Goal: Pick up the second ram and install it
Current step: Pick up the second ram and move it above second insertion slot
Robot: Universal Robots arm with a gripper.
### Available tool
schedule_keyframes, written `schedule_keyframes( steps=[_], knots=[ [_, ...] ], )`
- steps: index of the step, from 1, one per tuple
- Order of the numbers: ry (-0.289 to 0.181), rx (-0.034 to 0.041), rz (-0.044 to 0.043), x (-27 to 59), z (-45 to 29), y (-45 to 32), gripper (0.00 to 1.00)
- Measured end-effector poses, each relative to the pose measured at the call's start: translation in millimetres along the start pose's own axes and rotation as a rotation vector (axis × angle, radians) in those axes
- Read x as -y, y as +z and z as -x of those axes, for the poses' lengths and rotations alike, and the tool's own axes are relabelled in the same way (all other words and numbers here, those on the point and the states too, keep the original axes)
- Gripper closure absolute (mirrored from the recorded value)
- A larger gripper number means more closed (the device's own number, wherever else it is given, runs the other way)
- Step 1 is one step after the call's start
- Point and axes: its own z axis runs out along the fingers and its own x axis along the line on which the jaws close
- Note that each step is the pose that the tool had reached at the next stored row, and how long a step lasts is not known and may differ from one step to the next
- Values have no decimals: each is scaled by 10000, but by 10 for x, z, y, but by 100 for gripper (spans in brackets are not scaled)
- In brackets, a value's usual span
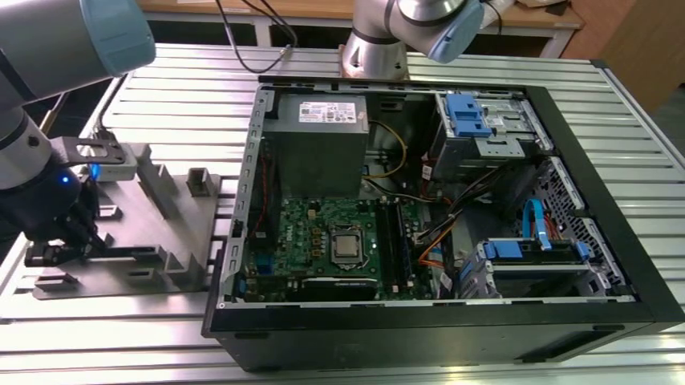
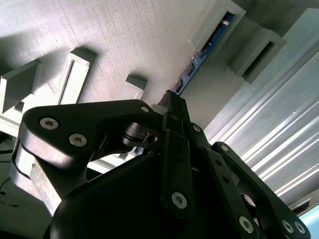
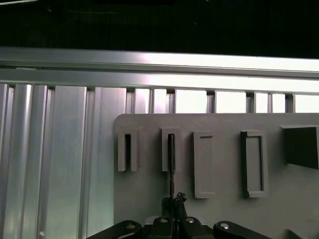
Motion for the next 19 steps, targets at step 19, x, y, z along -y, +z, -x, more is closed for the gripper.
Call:
schedule_keyframes(
  steps=[19],
  knots=[
    [-1,1,-1,-21,7,-453,92]
  ],
)
